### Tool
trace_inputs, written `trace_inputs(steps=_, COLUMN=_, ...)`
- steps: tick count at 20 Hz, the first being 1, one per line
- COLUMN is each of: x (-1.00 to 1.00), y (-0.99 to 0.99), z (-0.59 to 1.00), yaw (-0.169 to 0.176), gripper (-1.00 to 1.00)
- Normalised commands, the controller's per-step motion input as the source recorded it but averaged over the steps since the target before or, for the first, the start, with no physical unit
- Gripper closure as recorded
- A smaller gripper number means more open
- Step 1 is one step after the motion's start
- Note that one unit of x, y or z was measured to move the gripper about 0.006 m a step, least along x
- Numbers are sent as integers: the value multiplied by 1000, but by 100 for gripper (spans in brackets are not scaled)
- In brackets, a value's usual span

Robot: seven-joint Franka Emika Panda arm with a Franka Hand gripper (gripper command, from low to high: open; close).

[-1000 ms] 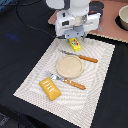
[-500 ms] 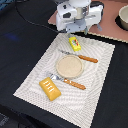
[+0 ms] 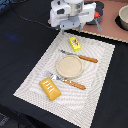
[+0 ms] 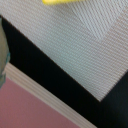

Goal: Interact with the objects in diverse but meaningful ways.

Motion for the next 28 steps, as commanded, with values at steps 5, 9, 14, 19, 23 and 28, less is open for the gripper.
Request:
trace_inputs(steps=5, x=-550, y=362, z=647, yaw=24, gripper=-100)
trace_inputs(steps=9, x=-455, y=397, z=607, yaw=28, gripper=-100)
trace_inputs(steps=14, x=-536, y=356, z=184, yaw=41, gripper=-100)
trace_inputs(steps=19, x=-349, y=338, z=28, yaw=41, gripper=-100)
trace_inputs(steps=23, x=-204, y=331, z=0, yaw=52, gripper=-100)
trace_inputs(steps=28, x=-163, y=283, z=-60, yaw=70, gripper=-100)
